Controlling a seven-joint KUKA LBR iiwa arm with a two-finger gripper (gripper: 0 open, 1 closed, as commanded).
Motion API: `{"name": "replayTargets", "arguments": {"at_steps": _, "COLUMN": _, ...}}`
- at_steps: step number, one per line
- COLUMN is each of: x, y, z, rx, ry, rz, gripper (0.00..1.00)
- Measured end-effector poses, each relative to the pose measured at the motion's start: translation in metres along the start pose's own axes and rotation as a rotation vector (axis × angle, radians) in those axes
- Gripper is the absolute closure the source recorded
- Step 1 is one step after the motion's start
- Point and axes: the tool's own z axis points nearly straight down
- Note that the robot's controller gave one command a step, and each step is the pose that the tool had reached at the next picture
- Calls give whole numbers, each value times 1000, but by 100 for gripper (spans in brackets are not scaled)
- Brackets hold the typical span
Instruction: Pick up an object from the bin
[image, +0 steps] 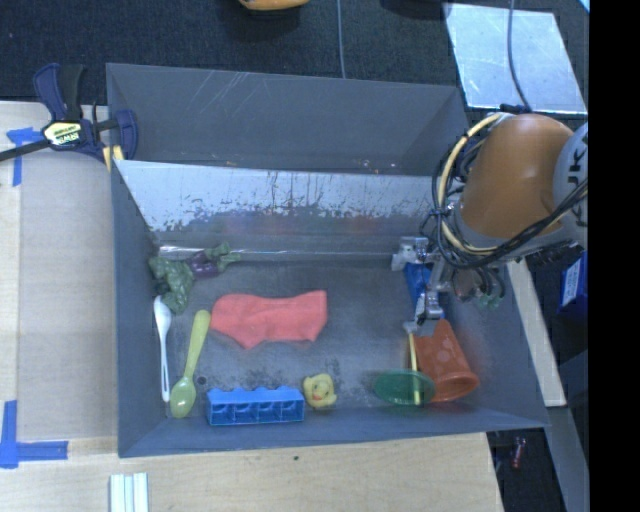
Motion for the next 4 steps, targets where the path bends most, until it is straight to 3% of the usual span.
{"name": "replayTargets", "arguments": {"at_steps": 1, "x": -2, "y": 0, "z": -4, "rx": 1, "ry": -8, "rz": -2, "gripper": 0}}
{"name": "replayTargets", "arguments": {"at_steps": 2, "x": -24, "y": 60, "z": 31, "rx": 2, "ry": -11, "rz": -31, "gripper": 0}}
{"name": "replayTargets", "arguments": {"at_steps": 3, "x": -25, "y": 81, "z": 34, "rx": 1, "ry": -13, "rz": 52, "gripper": 0}}
{"name": "replayTargets", "arguments": {"at_steps": 4, "x": -38, "y": 138, "z": -37, "rx": 1, "ry": -9, "rz": -33, "gripper": 0}}
